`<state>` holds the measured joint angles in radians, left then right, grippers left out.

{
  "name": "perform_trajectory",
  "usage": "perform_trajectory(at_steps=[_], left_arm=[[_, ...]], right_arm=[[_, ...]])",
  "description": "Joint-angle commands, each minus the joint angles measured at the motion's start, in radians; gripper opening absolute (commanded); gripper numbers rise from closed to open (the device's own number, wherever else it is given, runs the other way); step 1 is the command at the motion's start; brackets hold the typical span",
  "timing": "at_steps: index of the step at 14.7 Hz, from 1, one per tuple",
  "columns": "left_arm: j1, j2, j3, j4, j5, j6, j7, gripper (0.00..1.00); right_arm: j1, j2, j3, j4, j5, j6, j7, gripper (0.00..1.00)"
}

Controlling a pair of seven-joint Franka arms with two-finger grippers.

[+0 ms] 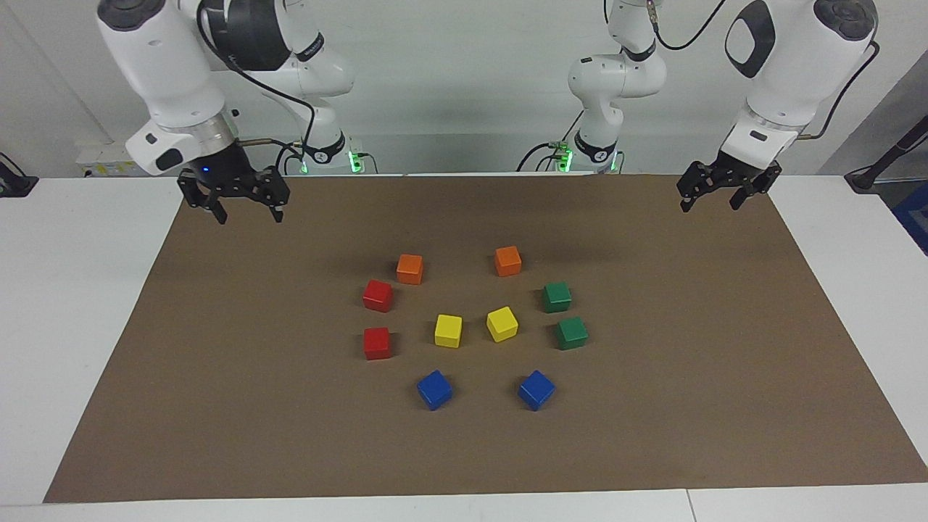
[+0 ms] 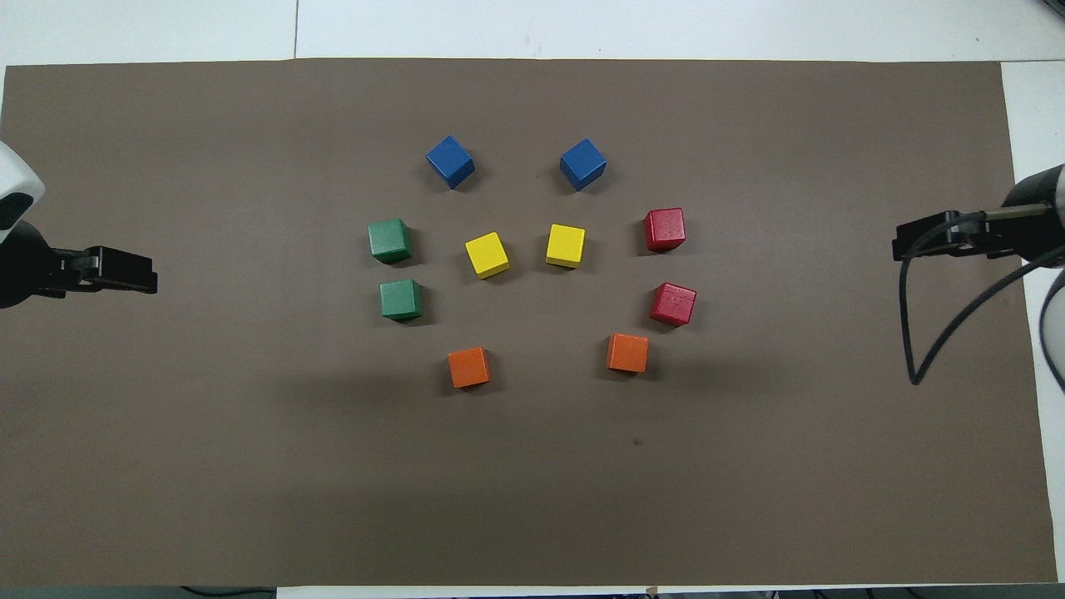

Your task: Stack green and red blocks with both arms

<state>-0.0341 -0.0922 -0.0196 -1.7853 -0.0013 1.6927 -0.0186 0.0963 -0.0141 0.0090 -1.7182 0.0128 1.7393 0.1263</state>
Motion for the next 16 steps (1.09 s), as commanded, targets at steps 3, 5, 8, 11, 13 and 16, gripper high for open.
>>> perform_trajectory(at_steps=[3,5,8,11,13,16], left_arm=[[-0.027,-0.029,0.009,-0.039,-0.019,0.005,-0.006,1.00],[-0.027,-0.026,0.009,-0.034,-0.019,0.013,-0.008,1.00],[-0.120,-0.029,0.009,-0.084,-0.025,0.102,-0.059,1.00],[-0.235,-0.012,0.009,-0.181,-0.025,0.254,-0.216,1.00],[-0.289,0.047,0.009,-0.194,-0.025,0.320,-0.277,1.00],[-0.380,0.149,0.009,-0.210,-0.025,0.433,-0.391,1.00]], right_arm=[[0.135,0.120,0.000,-0.021,0.009,0.137,0.212,1.00],[0.143,0.140,0.002,-0.055,0.012,0.189,0.271,1.00],[0.161,0.141,0.003,-0.162,0.012,0.304,0.326,1.00],[0.164,0.152,0.003,-0.221,0.013,0.355,0.367,1.00],[0.166,0.172,0.003,-0.221,0.013,0.361,0.412,1.00],[0.183,0.187,0.003,-0.222,0.013,0.365,0.443,1.00]])
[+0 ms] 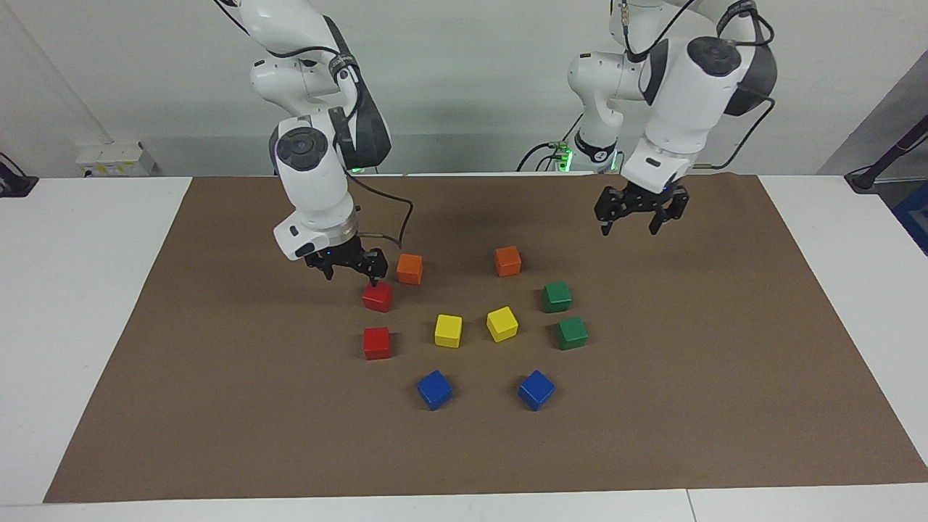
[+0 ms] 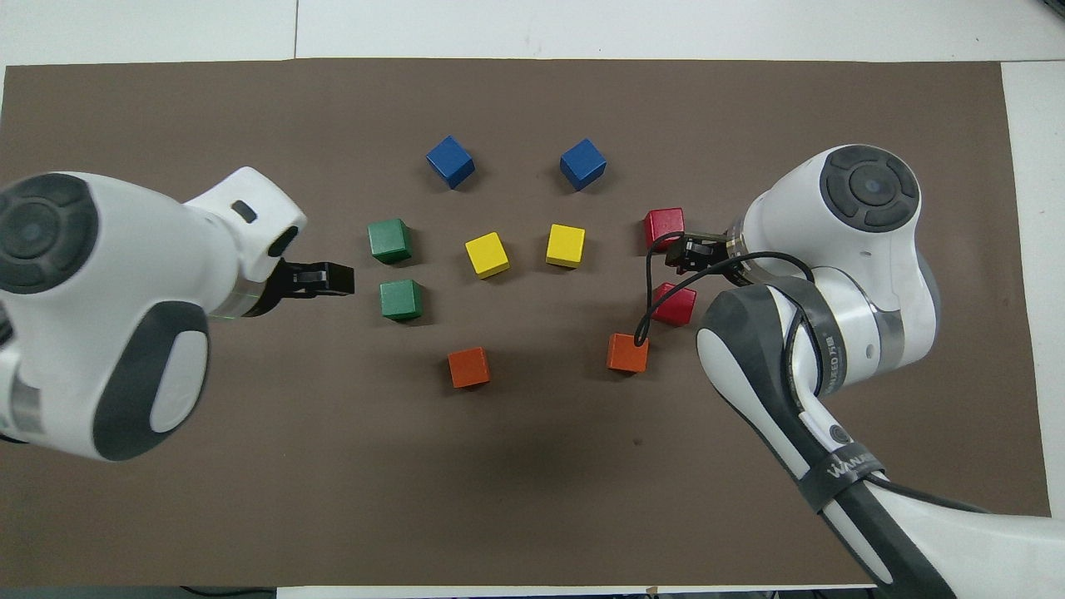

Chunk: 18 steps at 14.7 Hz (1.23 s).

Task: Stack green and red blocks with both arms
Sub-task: 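Grasp the green block with the left gripper while the right gripper grasps red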

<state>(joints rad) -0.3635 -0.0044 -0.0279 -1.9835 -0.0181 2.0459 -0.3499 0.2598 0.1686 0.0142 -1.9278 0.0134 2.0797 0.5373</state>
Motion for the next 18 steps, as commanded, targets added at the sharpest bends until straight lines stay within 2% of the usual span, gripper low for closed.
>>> perform_trajectory(at_steps=[1,4,10,14,16,18], left_arm=[[-0.061,0.070,0.017,-0.041,-0.008,0.123,-0.064,1.00],[-0.088,0.144,0.019,-0.060,-0.008,0.200,-0.067,1.00],[-0.109,0.237,0.020,-0.060,-0.006,0.253,-0.090,1.00],[-0.104,0.244,0.020,-0.061,-0.006,0.261,-0.093,1.00],[-0.098,0.244,0.020,-0.064,-0.006,0.266,-0.089,1.00],[-0.097,0.242,0.020,-0.095,-0.006,0.304,-0.089,1.00]], right_arm=[[0.022,0.005,-0.002,-0.020,0.013,0.040,0.050,1.00],[0.024,0.032,-0.002,-0.023,0.013,0.092,0.076,1.00],[0.056,0.072,-0.002,-0.046,0.013,0.166,0.133,1.00],[0.058,0.085,-0.002,-0.065,0.013,0.194,0.138,1.00],[0.058,0.081,-0.002,-0.106,0.013,0.244,0.138,1.00],[0.055,0.077,-0.002,-0.128,0.013,0.263,0.135,1.00]])
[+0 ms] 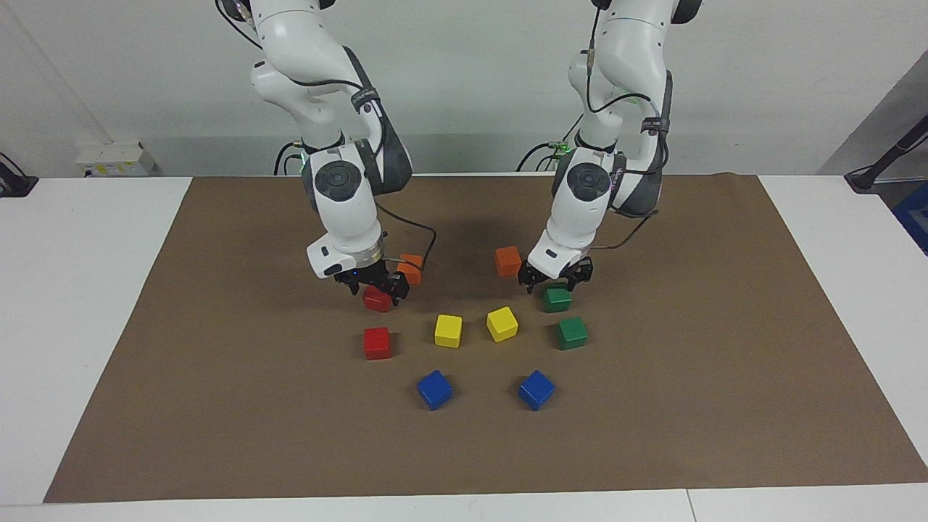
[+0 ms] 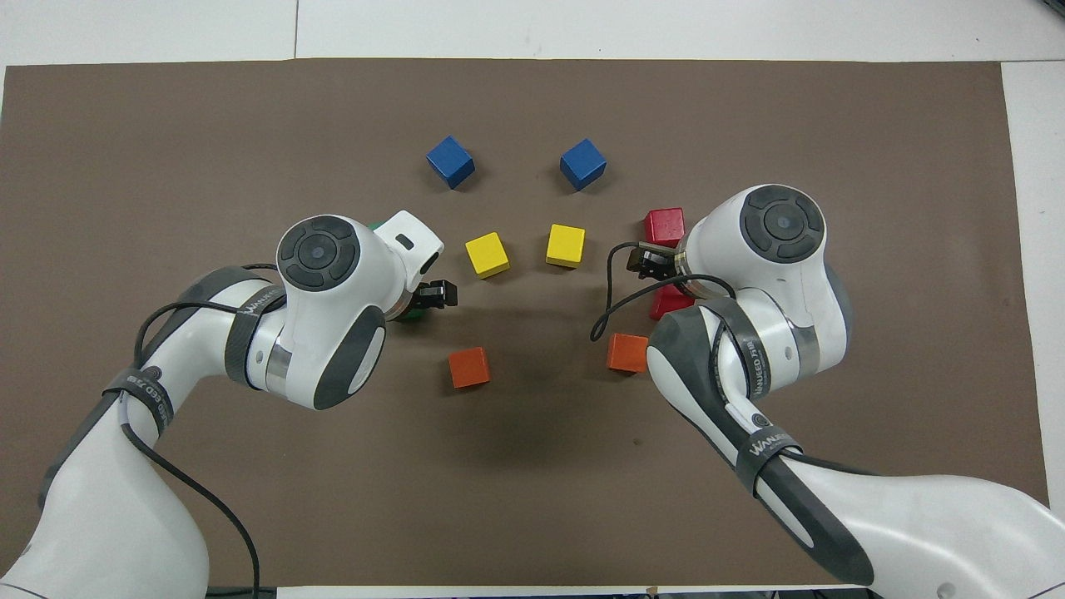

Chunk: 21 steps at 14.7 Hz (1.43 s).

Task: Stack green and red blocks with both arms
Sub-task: 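Grasp the green block with the left gripper while the right gripper grasps red, then carry the green block outward with the left gripper while the right gripper carries red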

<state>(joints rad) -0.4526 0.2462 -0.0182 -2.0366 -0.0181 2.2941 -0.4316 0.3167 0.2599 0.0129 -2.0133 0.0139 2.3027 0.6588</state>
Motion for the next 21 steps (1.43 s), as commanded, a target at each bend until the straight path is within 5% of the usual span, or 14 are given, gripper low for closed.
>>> perform_trajectory(at_steps=[1,10,11,12,13,14,21], left_arm=[[-0.008,-0.007,0.011,-0.059,-0.006,0.091,-0.007,1.00],[0.000,0.039,0.012,-0.073,-0.005,0.193,-0.004,0.95],[-0.001,0.039,0.012,-0.074,0.003,0.191,-0.004,0.85],[-0.006,0.039,0.014,-0.077,0.007,0.183,-0.004,0.67],[-0.011,0.038,0.015,-0.083,0.013,0.173,-0.004,0.31],[-0.009,0.035,0.015,-0.085,0.026,0.154,-0.004,0.00],[0.028,-0.033,0.017,-0.022,0.043,0.004,0.000,0.00]], right_arm=[[-0.002,-0.016,-0.001,-0.045,0.012,0.040,0.015,1.00],[0.001,-0.031,-0.001,-0.091,0.012,0.046,0.001,0.98],[0.001,-0.031,-0.001,-0.091,0.012,0.046,-0.002,0.88],[0.001,-0.031,-0.001,-0.091,0.012,0.046,-0.020,0.66],[0.001,-0.031,-0.001,-0.090,0.012,0.043,-0.045,0.21],[-0.005,-0.030,-0.001,-0.081,0.012,0.031,-0.071,0.00],[-0.204,0.010,-0.002,0.139,0.006,-0.166,-0.563,0.00]])
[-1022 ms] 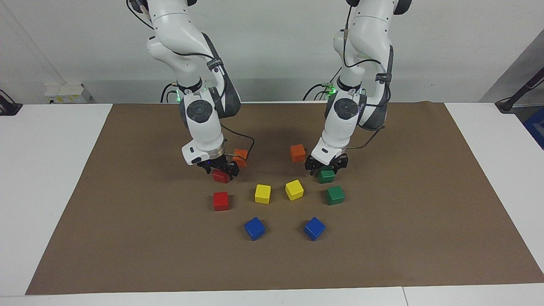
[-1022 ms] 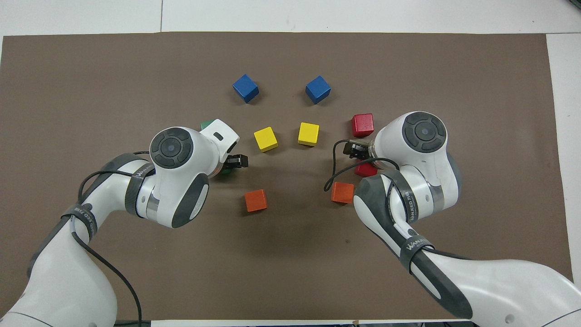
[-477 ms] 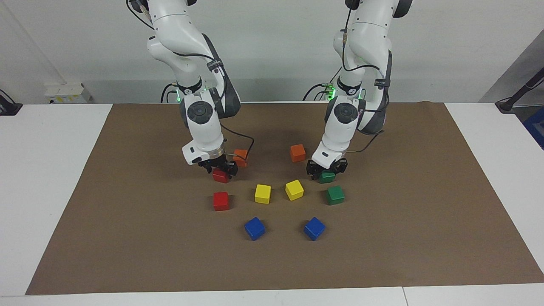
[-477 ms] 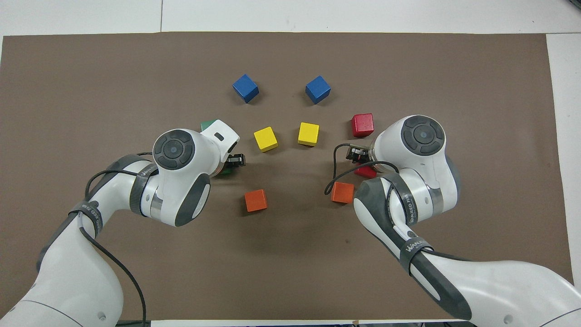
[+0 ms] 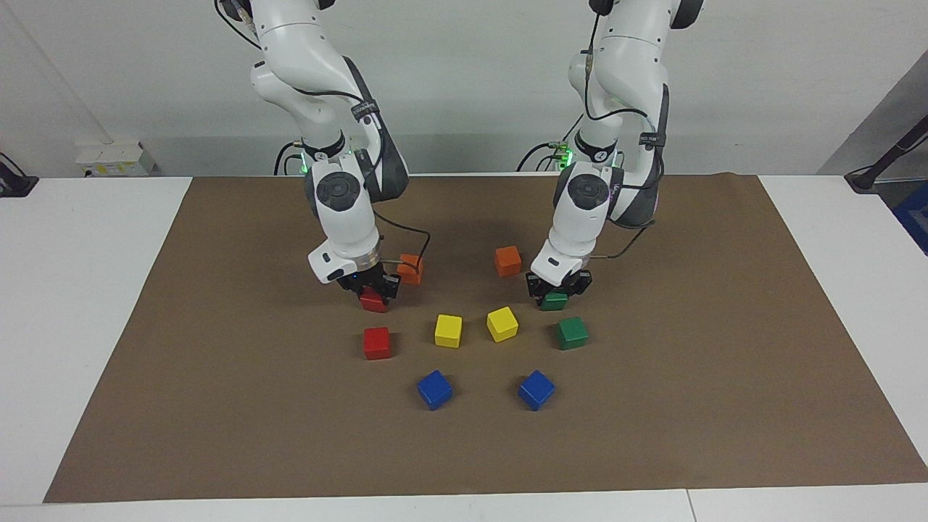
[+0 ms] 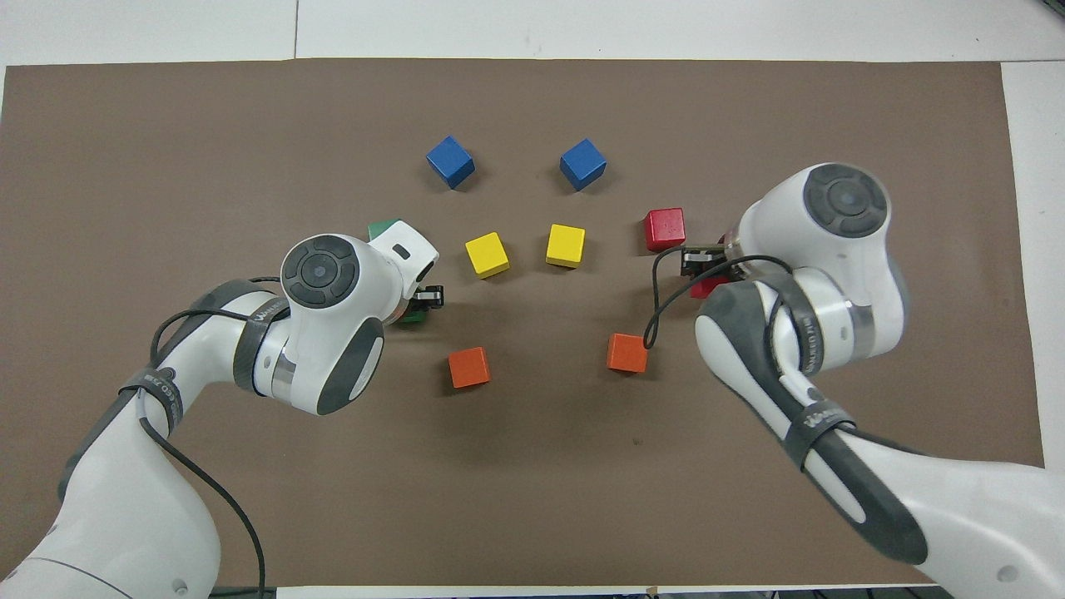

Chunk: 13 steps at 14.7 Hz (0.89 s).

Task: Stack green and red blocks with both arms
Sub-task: 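Carry the green block outward with the left gripper while the right gripper carries red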

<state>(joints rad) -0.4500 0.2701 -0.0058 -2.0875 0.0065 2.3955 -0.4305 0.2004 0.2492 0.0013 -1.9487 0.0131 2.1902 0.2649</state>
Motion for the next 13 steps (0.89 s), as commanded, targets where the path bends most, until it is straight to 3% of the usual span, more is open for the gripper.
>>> perform_trajectory(at_steps=[1,4,7,11,13], left_arm=[[0.051,-0.090,0.003,0.043,0.018,-0.146,0.004,0.00],[0.155,-0.181,0.003,0.047,0.018,-0.263,0.091,0.00],[0.322,-0.225,0.003,0.041,0.010,-0.343,0.307,0.00],[0.563,-0.242,0.003,0.000,-0.009,-0.322,0.611,0.00],[0.606,-0.250,0.004,-0.069,-0.010,-0.236,0.660,0.00]], right_arm=[[-0.119,0.021,0.009,0.074,0.005,-0.050,-0.231,0.00],[-0.208,0.025,0.006,0.062,-0.007,-0.041,-0.367,0.00],[-0.256,0.025,0.006,0.037,-0.031,-0.020,-0.443,0.00],[-0.259,0.028,0.006,-0.007,-0.045,0.052,-0.447,0.00],[-0.260,0.036,0.006,-0.007,-0.068,0.069,-0.469,0.00]])
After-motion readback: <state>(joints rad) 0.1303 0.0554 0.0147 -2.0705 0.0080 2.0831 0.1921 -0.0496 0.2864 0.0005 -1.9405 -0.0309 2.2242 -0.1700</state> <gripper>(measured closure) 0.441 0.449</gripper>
